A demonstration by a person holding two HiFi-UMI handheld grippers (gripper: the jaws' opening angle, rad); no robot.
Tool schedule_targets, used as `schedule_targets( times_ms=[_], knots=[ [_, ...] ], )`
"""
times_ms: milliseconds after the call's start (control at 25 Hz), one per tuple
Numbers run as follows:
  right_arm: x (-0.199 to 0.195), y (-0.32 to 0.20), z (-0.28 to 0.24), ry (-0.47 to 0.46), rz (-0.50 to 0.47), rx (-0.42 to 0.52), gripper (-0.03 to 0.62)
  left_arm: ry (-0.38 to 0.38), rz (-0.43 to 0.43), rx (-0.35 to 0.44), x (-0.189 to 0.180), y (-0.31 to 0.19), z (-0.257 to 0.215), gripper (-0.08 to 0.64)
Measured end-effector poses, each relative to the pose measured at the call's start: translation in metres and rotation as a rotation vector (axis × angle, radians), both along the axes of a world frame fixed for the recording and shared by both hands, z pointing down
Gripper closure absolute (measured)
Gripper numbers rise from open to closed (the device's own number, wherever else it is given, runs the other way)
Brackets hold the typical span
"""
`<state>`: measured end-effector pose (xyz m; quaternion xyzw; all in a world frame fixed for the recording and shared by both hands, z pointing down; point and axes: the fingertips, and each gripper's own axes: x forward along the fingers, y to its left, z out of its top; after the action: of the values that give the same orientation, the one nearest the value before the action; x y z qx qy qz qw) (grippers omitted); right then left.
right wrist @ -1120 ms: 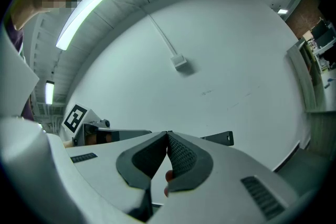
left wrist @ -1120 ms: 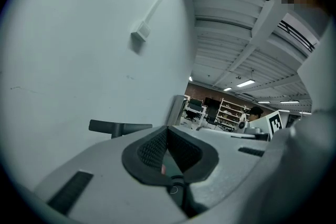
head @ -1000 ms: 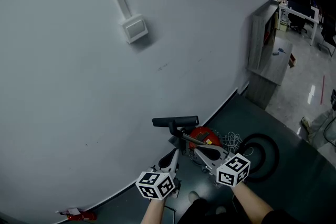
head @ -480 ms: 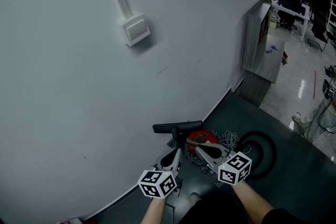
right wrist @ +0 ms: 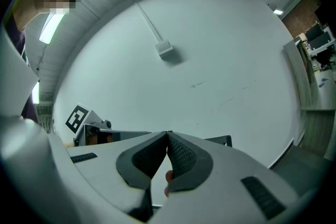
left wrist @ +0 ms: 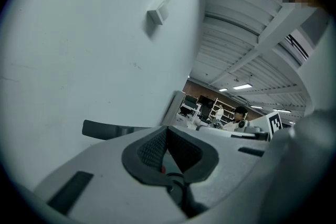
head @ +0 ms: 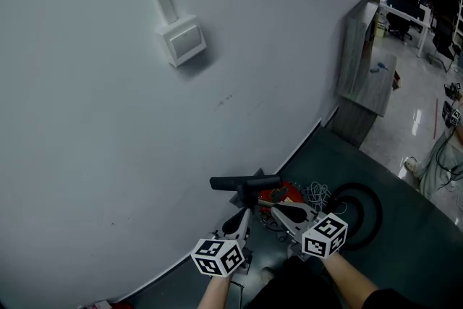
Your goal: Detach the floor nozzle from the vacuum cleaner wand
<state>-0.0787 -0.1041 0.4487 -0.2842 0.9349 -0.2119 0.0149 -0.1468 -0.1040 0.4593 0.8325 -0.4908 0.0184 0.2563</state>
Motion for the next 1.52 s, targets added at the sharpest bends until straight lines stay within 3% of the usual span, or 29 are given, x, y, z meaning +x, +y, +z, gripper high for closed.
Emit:
schedule_targets(
  times_ms=[280,640,1000,1240,1400,1520],
  knots=[
    [0.000,-0.006,0.011,0.005,-0.019,-0.006,0.573,0.007,-0.020,-0.025,-0.002,-0.008,0.014,0.554],
    [-0.003,-0.018,0.066,0.176,-0.028,0.023,0.569,-0.016,-0.099,-0.096,-0.018,-0.024,0.066,0.552],
    [0.000,-0.034,0.120,0.202,-0.037,-0.018,0.568,-0.019,-0.139,-0.165,-0.030,-0.038,0.117,0.543],
    [-0.004,-0.048,0.143,0.246,-0.056,0.022,0.561,-0.016,-0.162,-0.173,-0.036,-0.041,0.135,0.540],
    [-0.012,-0.054,0.156,0.311,-0.098,0.070,0.521,0.000,-0.149,-0.194,-0.033,-0.043,0.147,0.456],
    [-0.021,-0.056,0.166,0.349,-0.135,0.122,0.498,0.005,-0.144,-0.206,-0.031,-0.046,0.154,0.435]
  ],
)
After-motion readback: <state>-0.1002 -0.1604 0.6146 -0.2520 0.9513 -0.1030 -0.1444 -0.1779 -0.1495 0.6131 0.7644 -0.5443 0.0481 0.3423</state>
